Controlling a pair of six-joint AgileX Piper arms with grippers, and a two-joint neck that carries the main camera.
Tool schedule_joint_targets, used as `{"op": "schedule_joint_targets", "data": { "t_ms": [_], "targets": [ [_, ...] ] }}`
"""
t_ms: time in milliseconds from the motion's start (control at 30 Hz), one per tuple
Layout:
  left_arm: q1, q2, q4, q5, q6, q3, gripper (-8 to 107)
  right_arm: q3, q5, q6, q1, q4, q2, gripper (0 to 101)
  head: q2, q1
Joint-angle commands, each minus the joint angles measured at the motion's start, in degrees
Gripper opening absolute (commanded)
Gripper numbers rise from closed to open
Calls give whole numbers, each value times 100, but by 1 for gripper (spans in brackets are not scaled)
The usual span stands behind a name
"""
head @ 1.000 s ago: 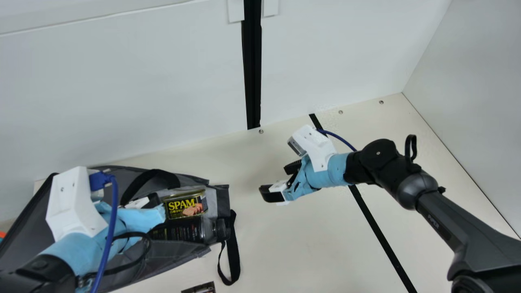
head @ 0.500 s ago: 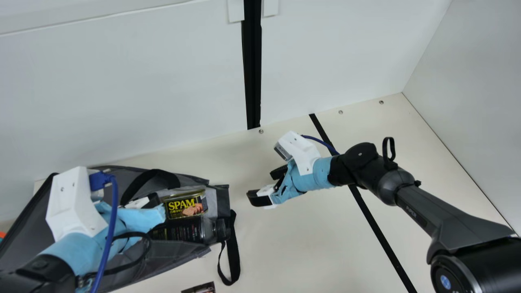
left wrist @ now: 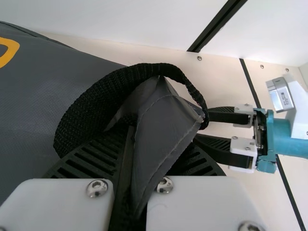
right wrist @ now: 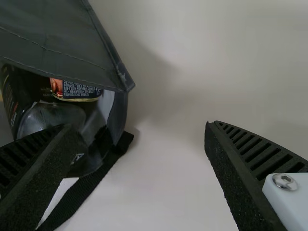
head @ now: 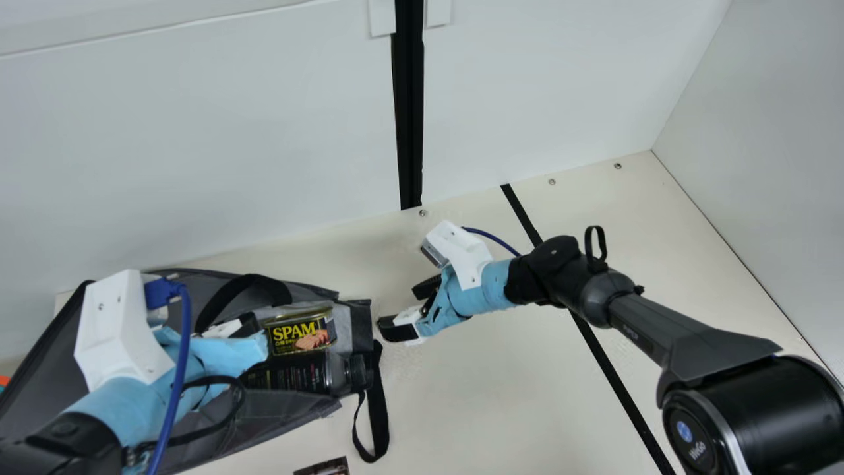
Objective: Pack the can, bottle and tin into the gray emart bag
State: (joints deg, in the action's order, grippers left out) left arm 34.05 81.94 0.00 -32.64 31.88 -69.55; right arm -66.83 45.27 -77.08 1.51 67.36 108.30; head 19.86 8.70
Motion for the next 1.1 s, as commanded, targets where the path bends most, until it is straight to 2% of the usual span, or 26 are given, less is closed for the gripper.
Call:
{"op": "schedule_joint_targets", "data": {
  "t_ms": [0, 567, 1067],
  "targets": [
    [0, 0, 0, 0, 0, 0, 10, -45, 11, -42, 52, 59, 82, 91, 14, 130],
    [0, 0, 0, 0, 0, 0, 10, -575, 19, -281, 520, 526, 822, 91, 14, 130],
    [0, 0, 0, 0, 0, 0, 10, -1168, 17, -231, 880, 691, 1363, 91, 14, 130]
  ]
}}
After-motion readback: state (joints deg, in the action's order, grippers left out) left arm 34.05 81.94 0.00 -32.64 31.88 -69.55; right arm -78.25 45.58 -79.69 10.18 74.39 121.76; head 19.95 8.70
